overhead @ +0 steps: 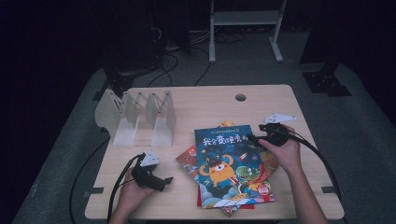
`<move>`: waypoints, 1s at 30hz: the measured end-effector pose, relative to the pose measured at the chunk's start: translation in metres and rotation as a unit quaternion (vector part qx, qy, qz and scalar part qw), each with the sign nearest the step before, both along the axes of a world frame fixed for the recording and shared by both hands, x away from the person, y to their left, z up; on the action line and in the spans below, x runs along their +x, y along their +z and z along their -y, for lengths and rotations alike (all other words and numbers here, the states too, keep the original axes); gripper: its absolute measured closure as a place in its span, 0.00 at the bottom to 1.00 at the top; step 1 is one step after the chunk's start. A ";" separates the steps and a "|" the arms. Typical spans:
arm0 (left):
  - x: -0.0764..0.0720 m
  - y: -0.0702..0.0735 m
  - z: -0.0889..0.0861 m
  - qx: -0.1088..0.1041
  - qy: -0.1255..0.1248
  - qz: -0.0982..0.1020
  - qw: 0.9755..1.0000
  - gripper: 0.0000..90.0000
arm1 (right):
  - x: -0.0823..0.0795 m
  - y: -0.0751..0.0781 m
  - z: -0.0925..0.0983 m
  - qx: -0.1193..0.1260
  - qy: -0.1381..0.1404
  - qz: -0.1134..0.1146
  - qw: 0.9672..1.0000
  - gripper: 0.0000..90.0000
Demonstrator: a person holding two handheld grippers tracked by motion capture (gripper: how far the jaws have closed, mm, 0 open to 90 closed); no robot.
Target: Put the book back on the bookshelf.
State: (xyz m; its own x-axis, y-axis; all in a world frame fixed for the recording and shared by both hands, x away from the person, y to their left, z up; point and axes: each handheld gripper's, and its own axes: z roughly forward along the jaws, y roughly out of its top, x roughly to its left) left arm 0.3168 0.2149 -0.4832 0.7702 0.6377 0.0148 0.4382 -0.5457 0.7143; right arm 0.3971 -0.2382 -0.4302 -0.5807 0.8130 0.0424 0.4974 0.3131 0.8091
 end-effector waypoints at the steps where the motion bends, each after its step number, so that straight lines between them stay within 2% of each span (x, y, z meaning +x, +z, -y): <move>1: 0.000 0.000 0.000 0.000 0.000 0.000 1.000 0.00 | 0.003 0.000 -0.001 0.004 0.000 -0.002 1.000 0.33; 7: 0.000 0.000 0.000 0.001 -0.001 0.000 1.000 0.00 | 0.019 -0.004 -0.007 -0.012 -0.001 -0.014 1.000 0.32; 9: 0.000 0.000 0.000 0.000 -0.001 -0.001 1.000 0.00 | 0.027 -0.006 -0.008 0.004 -0.004 -0.021 1.000 0.32; 14: 0.000 0.000 0.000 0.002 -0.002 -0.001 1.000 0.00 | 0.038 -0.009 -0.013 0.003 0.002 -0.037 0.999 0.29; 16: 0.000 0.000 0.000 0.002 -0.002 -0.001 1.000 0.00 | 0.039 -0.009 -0.014 0.001 0.004 -0.037 0.999 0.29; 18: 0.000 0.000 0.000 0.002 -0.003 -0.001 1.000 0.00 | 0.044 -0.014 -0.016 0.010 0.002 -0.046 0.999 0.30; 24: 0.000 0.000 0.000 0.002 -0.003 -0.001 1.000 0.00 | 0.047 -0.021 -0.017 0.005 0.006 -0.063 0.998 0.30; 25: 0.000 0.000 0.000 0.002 -0.003 -0.001 1.000 0.00 | 0.047 -0.021 -0.017 0.011 0.009 -0.067 0.998 0.31; 30: 0.000 0.000 0.000 0.002 -0.003 -0.001 1.000 0.00 | 0.045 -0.021 -0.021 0.007 0.014 -0.059 0.998 0.34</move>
State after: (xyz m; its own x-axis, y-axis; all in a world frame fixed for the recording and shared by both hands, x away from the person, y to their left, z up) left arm 0.3166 0.2150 -0.4831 0.7746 0.6323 0.0157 0.4357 -0.5514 0.7114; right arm 0.4426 -0.2169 -0.4508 -0.5937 0.7953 0.1229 0.5812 0.3182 0.7490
